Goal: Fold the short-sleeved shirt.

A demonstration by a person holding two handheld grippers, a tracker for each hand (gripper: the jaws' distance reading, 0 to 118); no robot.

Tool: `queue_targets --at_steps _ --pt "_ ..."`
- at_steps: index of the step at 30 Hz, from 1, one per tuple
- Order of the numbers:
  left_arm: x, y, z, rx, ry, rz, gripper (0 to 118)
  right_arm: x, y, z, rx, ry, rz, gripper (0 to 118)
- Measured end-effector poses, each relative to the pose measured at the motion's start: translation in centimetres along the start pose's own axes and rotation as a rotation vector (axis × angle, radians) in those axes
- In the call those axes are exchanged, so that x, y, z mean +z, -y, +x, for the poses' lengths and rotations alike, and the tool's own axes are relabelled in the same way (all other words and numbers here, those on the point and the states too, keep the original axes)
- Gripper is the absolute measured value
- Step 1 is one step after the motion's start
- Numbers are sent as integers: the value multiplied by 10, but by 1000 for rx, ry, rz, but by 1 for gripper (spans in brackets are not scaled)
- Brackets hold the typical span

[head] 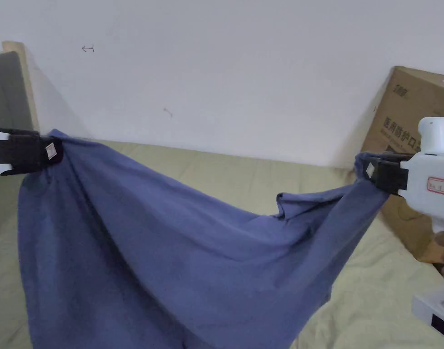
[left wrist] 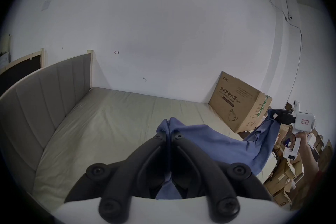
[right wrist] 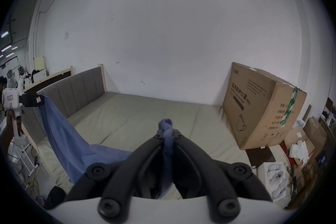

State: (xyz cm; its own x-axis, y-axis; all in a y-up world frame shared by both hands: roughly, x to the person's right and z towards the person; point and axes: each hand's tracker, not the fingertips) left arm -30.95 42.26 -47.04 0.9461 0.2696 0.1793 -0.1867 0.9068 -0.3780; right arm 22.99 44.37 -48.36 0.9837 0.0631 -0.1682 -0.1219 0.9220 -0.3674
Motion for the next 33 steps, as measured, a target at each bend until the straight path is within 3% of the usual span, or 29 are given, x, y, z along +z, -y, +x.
queue_targets --at_steps 16,20,26,28,33 --pt "-209 -72 -33 -130 -111 -48 4 -205 -67 13 109 253 -34 3" --pt "-249 -95 -35 -144 -123 -24 4 -242 -98 20 51 318 22 3" --pt "-237 -94 -33 -184 -102 75 4 -245 -135 21 40 362 123 3" --pt "-269 -141 -34 -158 -80 106 4 -236 -140 23 46 366 157 3" --pt "-237 -122 -34 -181 -23 163 4 -206 -115 23 63 333 183 3"
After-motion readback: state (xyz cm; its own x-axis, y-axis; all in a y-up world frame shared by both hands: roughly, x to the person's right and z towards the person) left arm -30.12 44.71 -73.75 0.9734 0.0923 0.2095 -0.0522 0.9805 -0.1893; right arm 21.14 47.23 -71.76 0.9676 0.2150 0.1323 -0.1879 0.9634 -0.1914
